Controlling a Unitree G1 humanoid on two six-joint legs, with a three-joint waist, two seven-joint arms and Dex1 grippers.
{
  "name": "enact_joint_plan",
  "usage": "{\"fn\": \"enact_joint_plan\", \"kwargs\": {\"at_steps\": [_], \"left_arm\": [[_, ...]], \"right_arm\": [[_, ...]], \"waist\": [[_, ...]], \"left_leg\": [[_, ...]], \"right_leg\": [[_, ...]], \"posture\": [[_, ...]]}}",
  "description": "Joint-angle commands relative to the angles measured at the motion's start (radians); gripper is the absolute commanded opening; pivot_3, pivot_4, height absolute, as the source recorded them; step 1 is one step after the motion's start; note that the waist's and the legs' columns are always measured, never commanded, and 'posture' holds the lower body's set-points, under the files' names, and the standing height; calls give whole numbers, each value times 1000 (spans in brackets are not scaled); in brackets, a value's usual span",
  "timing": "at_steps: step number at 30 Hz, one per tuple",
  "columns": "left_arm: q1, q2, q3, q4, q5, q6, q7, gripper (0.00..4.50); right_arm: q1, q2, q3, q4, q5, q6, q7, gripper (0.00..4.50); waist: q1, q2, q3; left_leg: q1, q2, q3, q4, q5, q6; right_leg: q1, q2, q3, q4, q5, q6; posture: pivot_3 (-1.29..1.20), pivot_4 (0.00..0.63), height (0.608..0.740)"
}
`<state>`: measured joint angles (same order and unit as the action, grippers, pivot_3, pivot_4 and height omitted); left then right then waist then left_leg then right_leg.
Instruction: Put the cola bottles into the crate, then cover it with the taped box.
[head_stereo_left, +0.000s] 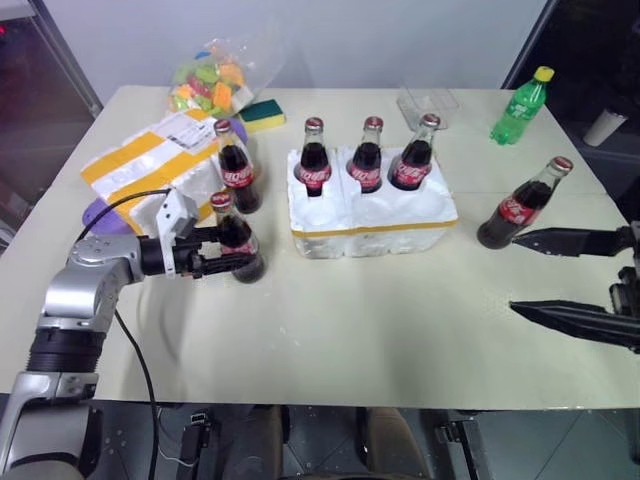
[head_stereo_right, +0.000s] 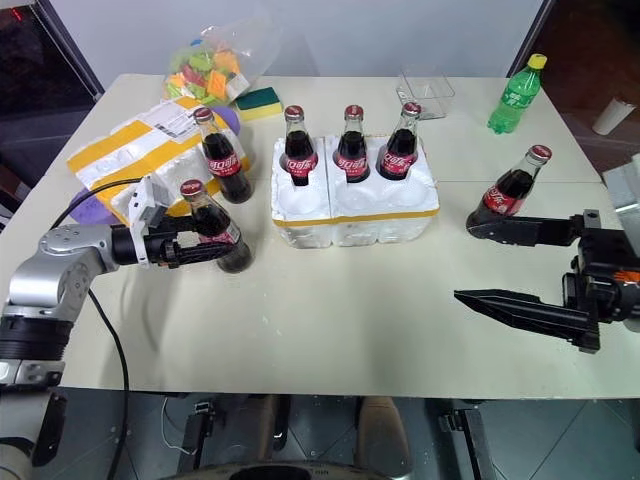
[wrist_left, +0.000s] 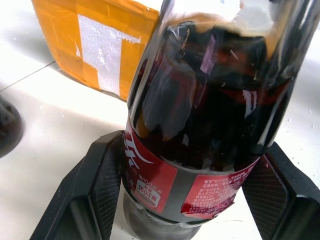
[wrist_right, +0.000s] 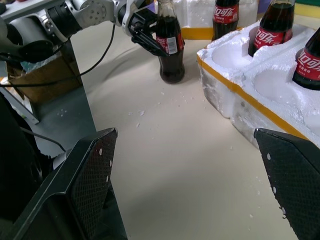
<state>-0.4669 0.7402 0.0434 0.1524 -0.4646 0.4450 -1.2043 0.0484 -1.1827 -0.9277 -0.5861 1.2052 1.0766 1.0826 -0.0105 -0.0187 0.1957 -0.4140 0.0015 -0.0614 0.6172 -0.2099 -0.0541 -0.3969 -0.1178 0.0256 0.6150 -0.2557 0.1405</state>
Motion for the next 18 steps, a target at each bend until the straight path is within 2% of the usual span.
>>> {"fn": "enact_joint_plan", "kwargs": {"at_steps": [1,6,9,13,15,18], "left_arm": [[-21,35,39,-85,-86,78,-58,2786],[-84,134,66,-208,-269,319,-172,2786],[-200,116,67,-235,-371,431,-165,2786],[-393,-26,44,-179,-397,450,-68,2786],[-500,-145,13,-87,-323,375,20,2786],[-609,-273,-32,62,-208,255,91,2786]], "right_arm": [[-6,10,-3,-18,28,-8,-31,4500],[3,25,7,-31,46,-7,-72,4500],[6,35,15,-38,49,-13,-98,4500],[13,51,19,-47,57,-23,-132,4500],[16,62,21,-53,62,-27,-155,4500],[15,74,23,-63,81,-31,-194,4500]], "waist": [[0,0,0],[-1,-2,1],[5,-2,1],[16,-2,1],[23,-2,1],[24,-3,1]], "left_leg": [[0,0,0,0,0,0],[-3,0,-1,0,0,0],[-5,0,-2,3,0,0],[-10,0,-4,12,0,1],[-10,-1,-5,15,0,1],[-11,-2,-6,16,0,1]], "right_leg": [[0,0,0,0,0,0],[-2,0,0,1,1,2],[-3,1,-1,2,1,2],[-2,1,-3,3,1,3],[0,1,-3,2,2,4],[0,1,-3,2,3,5]], "posture": [[0,150,739],[0,150,739],[0,150,739],[0,150,739],[0,150,739],[0,150,739]]}}
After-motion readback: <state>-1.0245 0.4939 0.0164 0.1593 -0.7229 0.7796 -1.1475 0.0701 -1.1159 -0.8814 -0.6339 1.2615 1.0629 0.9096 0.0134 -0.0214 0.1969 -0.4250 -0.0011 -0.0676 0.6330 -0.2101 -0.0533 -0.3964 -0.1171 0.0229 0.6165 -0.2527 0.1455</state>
